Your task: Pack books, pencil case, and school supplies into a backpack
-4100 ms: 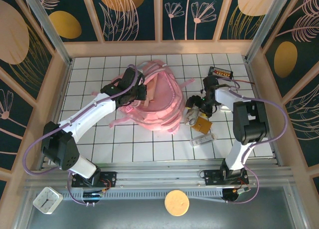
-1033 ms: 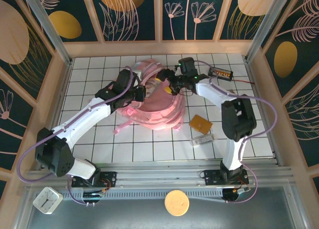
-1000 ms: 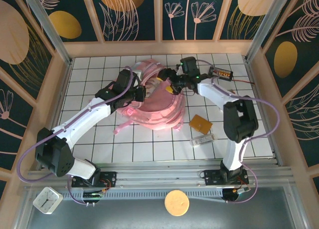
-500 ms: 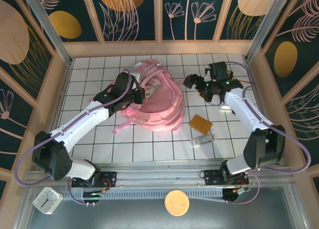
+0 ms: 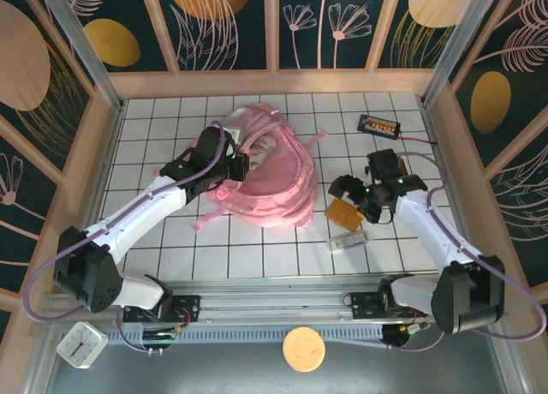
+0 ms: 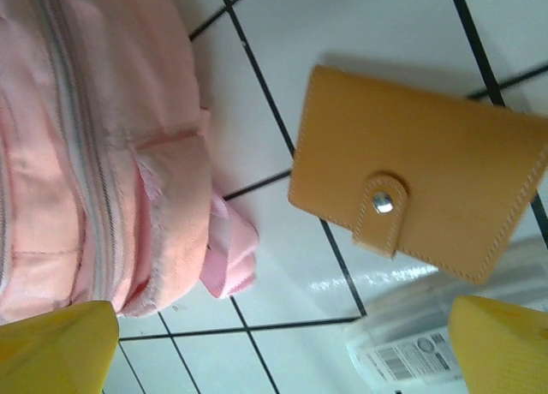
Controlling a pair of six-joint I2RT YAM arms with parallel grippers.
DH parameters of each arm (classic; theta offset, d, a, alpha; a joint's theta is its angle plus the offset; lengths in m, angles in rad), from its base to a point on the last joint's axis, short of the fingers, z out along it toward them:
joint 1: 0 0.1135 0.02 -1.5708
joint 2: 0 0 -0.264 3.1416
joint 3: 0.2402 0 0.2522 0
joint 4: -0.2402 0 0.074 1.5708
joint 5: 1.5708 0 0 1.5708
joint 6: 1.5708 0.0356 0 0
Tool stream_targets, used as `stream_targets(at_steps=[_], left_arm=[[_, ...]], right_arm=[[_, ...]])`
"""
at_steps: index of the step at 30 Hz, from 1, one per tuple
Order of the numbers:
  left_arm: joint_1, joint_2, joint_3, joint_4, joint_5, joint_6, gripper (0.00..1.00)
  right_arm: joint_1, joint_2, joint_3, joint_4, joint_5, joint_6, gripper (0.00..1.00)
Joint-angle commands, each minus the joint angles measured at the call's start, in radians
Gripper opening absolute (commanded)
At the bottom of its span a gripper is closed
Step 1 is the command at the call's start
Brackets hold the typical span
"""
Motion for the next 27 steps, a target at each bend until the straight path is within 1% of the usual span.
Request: stream_targets(at_steps=[1,4,7,11,12,16,17,19,20,21,22,23,24,26,27], left_arm=[[0.001,-0.028,-0.001,0.119,0.046,-0.012,0.0],[0.001,-0.023,-0.021,0.131,0.064,-0.035,0.01],[0.001,-0.02,-0.051,0.158,0.101,-0.061,0.0],[0.001,-0.021,-0.071,0.178,0.111,-0.088,0.0],[0.001,-0.016,-0.069,0.178,0.117,-0.09,0.03],[0.001,-0.006,-0.056,0.153,0.104,-0.103,0.31],[0.001,-0.009,-0.057,0.156,0.102,-0.107,0.35],[0.001,-0.027,-0.059,0.157,0.094,-0.123,0.47],[0.001,-0.04,-0.059,0.154,0.089,-0.131,0.55],[0.001,-0.054,-0.058,0.147,0.082,-0.142,0.66],[0.002,-0.073,-0.058,0.134,0.07,-0.155,0.74],[0.001,-0.092,-0.059,0.119,0.06,-0.167,0.76],[0.003,-0.117,-0.064,0.1,0.042,-0.185,0.81],[0.009,-0.173,-0.086,0.053,-0.004,-0.241,0.87],[0.018,-0.199,-0.103,0.019,-0.023,-0.283,0.87]], right_arm=[[-0.005,-0.073,-0.043,0.027,-0.007,0.094,0.99],[-0.004,-0.092,-0.075,0.07,-0.061,0.118,0.99],[-0.004,-0.079,-0.083,0.093,-0.096,0.126,0.99],[0.0,-0.045,-0.065,0.068,-0.09,0.125,0.99],[0.002,-0.037,-0.061,0.06,-0.084,0.124,0.99],[0.013,-0.027,-0.059,0.078,-0.092,0.144,0.99],[0.018,-0.026,-0.055,0.082,-0.091,0.148,0.99],[0.037,-0.02,-0.041,0.084,-0.082,0.155,0.99],[0.048,-0.016,-0.032,0.082,-0.075,0.157,0.99],[0.065,-0.009,-0.02,0.082,-0.064,0.157,0.99],[0.082,-0.001,-0.008,0.082,-0.056,0.157,0.99],[0.098,0.007,0.004,0.082,-0.05,0.157,0.99],[0.114,0.019,0.018,0.082,-0.043,0.159,0.99],[0.148,0.04,0.046,0.091,-0.033,0.163,0.99],[0.166,0.053,0.061,0.103,-0.032,0.166,0.99]])
